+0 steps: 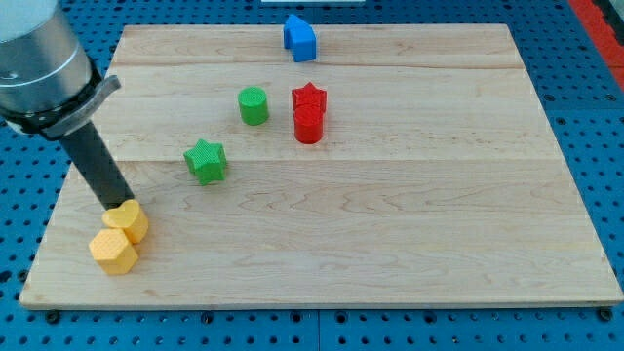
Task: Nudge the green star down a bit
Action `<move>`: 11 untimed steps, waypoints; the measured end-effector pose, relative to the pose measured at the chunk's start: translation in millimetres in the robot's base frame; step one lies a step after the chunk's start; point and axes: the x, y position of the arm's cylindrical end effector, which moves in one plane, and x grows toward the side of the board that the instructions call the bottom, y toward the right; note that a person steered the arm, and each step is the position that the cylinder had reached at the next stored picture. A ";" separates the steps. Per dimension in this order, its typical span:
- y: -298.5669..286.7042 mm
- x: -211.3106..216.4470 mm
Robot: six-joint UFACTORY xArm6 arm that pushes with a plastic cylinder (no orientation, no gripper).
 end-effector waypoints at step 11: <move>185.7 -103.9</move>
